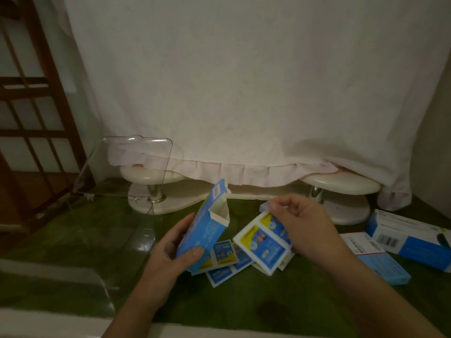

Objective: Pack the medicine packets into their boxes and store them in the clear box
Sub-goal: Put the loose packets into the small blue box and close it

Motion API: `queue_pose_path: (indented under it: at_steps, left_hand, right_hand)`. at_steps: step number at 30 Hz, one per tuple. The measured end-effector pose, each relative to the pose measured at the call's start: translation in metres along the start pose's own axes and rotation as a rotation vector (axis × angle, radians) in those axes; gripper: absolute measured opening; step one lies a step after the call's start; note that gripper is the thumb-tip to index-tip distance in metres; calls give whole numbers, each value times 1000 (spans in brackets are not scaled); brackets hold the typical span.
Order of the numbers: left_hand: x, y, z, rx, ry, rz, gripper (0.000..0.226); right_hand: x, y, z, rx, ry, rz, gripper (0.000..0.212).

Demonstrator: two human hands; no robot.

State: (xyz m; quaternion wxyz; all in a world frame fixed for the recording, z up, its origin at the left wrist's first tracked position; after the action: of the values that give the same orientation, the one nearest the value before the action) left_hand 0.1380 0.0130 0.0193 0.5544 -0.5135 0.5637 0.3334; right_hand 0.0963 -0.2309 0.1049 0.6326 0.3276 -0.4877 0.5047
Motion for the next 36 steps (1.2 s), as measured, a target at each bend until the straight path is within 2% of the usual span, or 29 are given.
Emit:
queue_pose_path:
  at_steps: [2, 8, 14, 20, 24, 28, 31, 34, 36]
  left_hand:
    - [-1, 0, -1, -6, -11, -7, 69]
    - [1, -1, -2, 15, -5, 9, 84]
    - [4, -2, -3, 42, -52, 20, 92]
    - [8, -3, -3, 65, -99, 18, 86]
    - [9, -3, -2, 70, -108, 22, 87]
    - [10, -3, -1, 59, -102, 30, 82]
    - [10, -3, -1, 46, -108, 26, 78]
    - [11, -3, 0, 56, -112, 28, 82]
    - [12, -3, 1, 49, -113, 27, 82]
  right_hand:
    - [-5, -5, 13, -74, 6, -45, 9]
    - [-5, -15, 36, -208, -123, -9, 12]
    - [-1, -14, 16, -130, -91, 2, 13]
    - [2, -3, -12, -30, 38, 26, 17]
    - [1, 2, -24, 16, 17, 7, 24]
    - [0, 6, -29, 53, -96, -15, 18]
    - [-1, 7, -33, 80, -41, 5, 12]
    - [-2, 7, -32, 56, 12, 50, 13]
    - [-2, 7, -30, 26, 7, 83, 21]
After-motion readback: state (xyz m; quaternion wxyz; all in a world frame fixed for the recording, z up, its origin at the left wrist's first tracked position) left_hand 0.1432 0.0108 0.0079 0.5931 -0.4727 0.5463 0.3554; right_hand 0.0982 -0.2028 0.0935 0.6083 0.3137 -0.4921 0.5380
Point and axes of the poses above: each hand's wrist, its own y-axis away from the middle knuckle, its own z-axis out of the back of the hand, x = y × z, the point moved 8 cm from there along -y, towards the middle knuckle, and after that the axes turned 3 degrees about y, right-handed, at the moved point
